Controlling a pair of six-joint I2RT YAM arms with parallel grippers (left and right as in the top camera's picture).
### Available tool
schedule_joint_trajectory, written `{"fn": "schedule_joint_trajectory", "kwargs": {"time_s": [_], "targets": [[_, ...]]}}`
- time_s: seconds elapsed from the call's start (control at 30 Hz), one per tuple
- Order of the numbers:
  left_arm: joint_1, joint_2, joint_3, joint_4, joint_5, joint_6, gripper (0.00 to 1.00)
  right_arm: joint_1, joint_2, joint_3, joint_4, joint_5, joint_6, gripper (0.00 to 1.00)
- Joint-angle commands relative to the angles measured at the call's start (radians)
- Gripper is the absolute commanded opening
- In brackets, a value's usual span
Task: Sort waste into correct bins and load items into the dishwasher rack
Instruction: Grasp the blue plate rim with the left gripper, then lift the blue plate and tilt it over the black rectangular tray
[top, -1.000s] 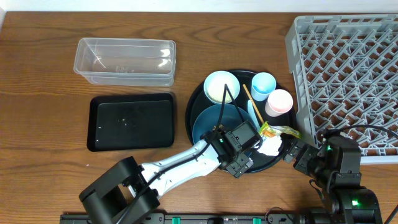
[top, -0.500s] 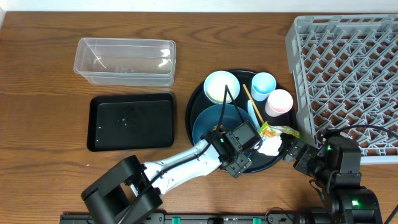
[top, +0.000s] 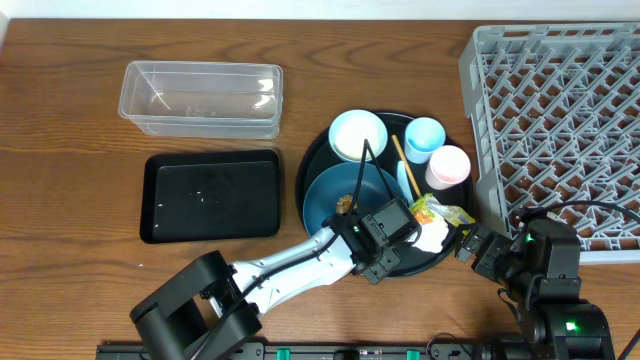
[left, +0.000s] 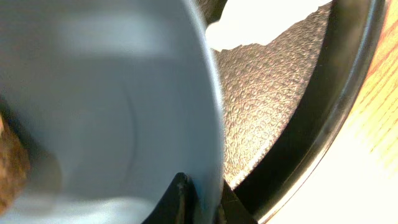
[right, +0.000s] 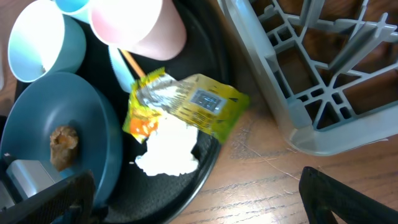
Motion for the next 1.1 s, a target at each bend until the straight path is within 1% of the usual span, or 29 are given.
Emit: {"fn": "schedule_joint_trajectory", "kwargs": {"time_s": [0.0, 0.23, 0.33, 0.73, 0.97, 1.07], "targets": [[0.005, 0.017, -0.013, -0.021, 0.012, -0.049, 0.06, -0.006, -0.002, 0.017, 0.001, 0.011, -0.014, 0.99], [0.006, -0.020, -0.007, -0.021, 0.016, -0.093, 0.06, -0.006, -0.002, 0.017, 0.001, 0.011, -0.014, 0.99], [0.006, -0.060, -0.006, -0.021, 0.016, -0.112, 0.06, -0.006, -0.002, 0.017, -0.002, 0.010, -0.014, 0.99], [0.008, -0.291, -0.006, -0.021, 0.015, -0.120, 0.06, -0.006, -0.002, 0.016, -0.002, 0.011, -0.014, 0.99], [0.016, -0.352, -0.006, -0.022, 0.014, -0.119, 0.06, -0.006, -0.002, 0.016, -0.002, 0.011, -0.014, 0.99], [0.048, -0.380, -0.006, -0.026, 0.016, -0.146, 0.06, -0.006, -0.002, 0.016, -0.002, 0.011, -0.014, 0.99]]}}
